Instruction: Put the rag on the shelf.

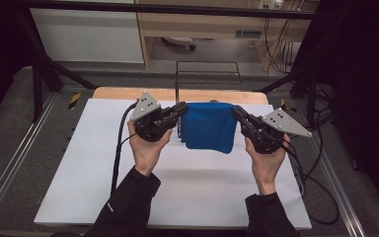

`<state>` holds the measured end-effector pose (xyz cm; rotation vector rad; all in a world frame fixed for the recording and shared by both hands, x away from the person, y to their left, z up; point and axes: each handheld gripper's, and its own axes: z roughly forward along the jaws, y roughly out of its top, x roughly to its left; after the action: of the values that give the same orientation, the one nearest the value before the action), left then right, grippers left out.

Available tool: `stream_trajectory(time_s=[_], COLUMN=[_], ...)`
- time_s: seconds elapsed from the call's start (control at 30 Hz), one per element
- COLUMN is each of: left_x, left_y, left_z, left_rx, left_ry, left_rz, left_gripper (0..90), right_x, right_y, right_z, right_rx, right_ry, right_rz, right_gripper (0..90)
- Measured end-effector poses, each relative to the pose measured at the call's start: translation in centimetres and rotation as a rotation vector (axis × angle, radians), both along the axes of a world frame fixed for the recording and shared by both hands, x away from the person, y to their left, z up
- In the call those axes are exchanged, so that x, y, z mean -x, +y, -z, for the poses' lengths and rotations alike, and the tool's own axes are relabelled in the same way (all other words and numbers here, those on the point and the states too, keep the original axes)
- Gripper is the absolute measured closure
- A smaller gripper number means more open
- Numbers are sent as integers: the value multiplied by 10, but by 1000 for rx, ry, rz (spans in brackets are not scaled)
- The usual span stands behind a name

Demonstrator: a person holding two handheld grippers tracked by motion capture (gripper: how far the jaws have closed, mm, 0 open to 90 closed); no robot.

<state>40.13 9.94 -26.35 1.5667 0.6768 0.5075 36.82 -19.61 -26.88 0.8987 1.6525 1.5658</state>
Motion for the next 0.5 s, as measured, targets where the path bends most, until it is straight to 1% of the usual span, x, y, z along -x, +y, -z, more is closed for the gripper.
stream_trajectory(time_s=[0.07,0.1,0.2,0.33,0.5], left_x=[-2,-3,-7,-10,-15], left_y=[1,1,0,-1,-1], left_z=[-3,-4,-9,-17,-28], left_rx=[2,11,19,32,34], left_ry=[-4,-4,-12,-29,-46], left_rz=[1,0,-6,-14,-21], left_gripper=[850,850,851,851,851], right_x=[-1,-2,-4,-8,-13], right_y=[0,0,1,3,3], right_z=[-3,-4,-10,-19,-30], right_rx=[-9,-9,-12,-5,-10], right_ry=[-8,-11,-27,-49,-69], right_rz=[1,2,9,19,29], right_gripper=[866,866,866,867,866])
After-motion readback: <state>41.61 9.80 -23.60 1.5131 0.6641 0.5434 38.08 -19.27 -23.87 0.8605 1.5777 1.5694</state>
